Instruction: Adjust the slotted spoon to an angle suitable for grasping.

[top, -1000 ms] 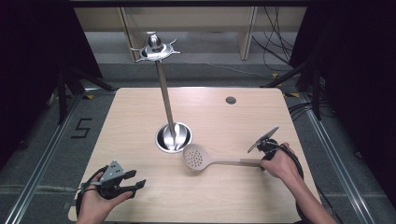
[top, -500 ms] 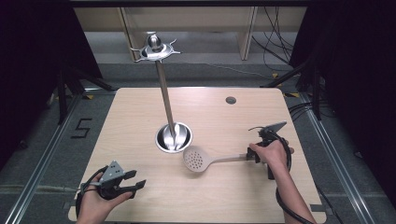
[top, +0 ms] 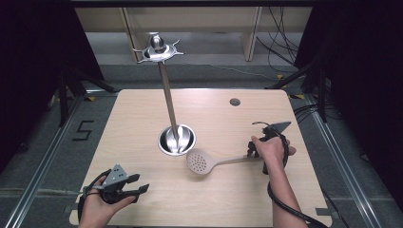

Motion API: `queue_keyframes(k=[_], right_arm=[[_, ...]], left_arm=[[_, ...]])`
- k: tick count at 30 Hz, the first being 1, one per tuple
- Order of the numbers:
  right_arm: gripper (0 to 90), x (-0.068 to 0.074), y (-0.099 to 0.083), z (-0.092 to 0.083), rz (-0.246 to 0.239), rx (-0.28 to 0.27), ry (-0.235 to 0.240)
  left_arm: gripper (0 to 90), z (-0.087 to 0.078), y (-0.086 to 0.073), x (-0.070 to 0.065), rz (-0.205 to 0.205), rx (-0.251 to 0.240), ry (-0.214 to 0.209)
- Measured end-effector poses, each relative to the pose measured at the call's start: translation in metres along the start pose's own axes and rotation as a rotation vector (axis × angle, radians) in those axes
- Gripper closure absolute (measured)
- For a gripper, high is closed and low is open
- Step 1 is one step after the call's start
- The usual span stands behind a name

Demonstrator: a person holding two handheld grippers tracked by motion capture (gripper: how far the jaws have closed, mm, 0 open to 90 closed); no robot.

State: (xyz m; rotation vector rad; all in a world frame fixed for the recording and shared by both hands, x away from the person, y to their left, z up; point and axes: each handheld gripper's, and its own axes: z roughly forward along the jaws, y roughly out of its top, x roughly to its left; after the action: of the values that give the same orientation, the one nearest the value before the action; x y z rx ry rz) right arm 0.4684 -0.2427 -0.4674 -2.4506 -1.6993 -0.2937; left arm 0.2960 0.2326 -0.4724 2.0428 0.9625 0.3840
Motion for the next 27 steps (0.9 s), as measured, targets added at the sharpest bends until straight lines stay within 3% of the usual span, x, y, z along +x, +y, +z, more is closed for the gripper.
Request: queue_keyframes(k=[1,2,3,5,7,8,10,12,13,14,15,18,21,23,24,26,27], right_arm=[[29.0,0.004,0.001,0.0,0.04,0.011,-0.001],[30.0,0.0,0.004,-0.001,-0.009,-0.013,-0.003],[30.0,0.0,0.004,-0.001,-0.009,-0.013,-0.003],[30.0,0.005,0.006,-0.002,0.06,-0.013,0.037],[29.8,0.004,0.008,0.0,0.068,-0.008,0.025],[29.1,-0.002,0.009,0.001,-0.017,-0.028,0.002],[28.0,0.001,0.011,0.002,0.051,-0.001,0.003],[27.2,0.005,0.014,0.003,0.093,-0.005,-0.001],[26.8,0.004,0.014,0.004,0.066,-0.015,-0.015],[26.4,0.009,0.016,0.005,0.111,-0.017,-0.009],[26.4,0.006,0.017,0.006,0.055,-0.035,-0.016],[26.3,0.01,0.02,0.007,0.046,-0.031,-0.053],[26.1,0.011,0.02,0.009,-0.034,-0.041,-0.12],[26.1,0.016,0.019,0.01,-0.038,-0.048,-0.143],[26.2,0.017,0.019,0.011,-0.053,-0.056,-0.151],[26.6,0.021,0.019,0.013,-0.05,-0.074,-0.142],[28.4,0.015,0.019,0.013,-0.181,-0.07,-0.195]], left_arm=[[45.8,-0.001,0.0,0.001,0.016,0.013,-0.001],[45.8,-0.001,0.0,0.001,0.018,0.015,-0.001],[45.8,0.0,0.0,0.0,0.0,0.015,-0.003],[45.9,-0.001,0.0,0.001,0.03,0.02,0.004],[46.0,-0.001,0.0,0.001,0.026,0.025,-0.007],[46.0,-0.001,0.0,0.002,0.04,0.029,0.004],[46.4,0.0,0.0,0.001,0.043,0.027,0.002],[46.5,0.0,0.0,0.0,0.043,0.024,-0.005],[46.5,0.0,0.0,-0.001,0.024,0.023,-0.007],[46.6,0.0,0.0,-0.001,0.022,0.023,-0.007],[46.6,0.0,-0.001,-0.001,0.023,0.024,-0.007],[46.7,0.0,-0.001,-0.001,0.024,0.024,-0.008],[46.7,0.0,0.0,-0.001,0.027,0.028,-0.007],[46.8,0.0,-0.001,0.0,0.031,0.024,-0.01],[46.8,-0.001,0.0,0.001,0.063,0.034,0.0],[46.8,-0.001,0.0,0.001,0.065,0.034,0.0],[46.8,-0.001,0.0,0.001,0.065,0.035,0.0]])
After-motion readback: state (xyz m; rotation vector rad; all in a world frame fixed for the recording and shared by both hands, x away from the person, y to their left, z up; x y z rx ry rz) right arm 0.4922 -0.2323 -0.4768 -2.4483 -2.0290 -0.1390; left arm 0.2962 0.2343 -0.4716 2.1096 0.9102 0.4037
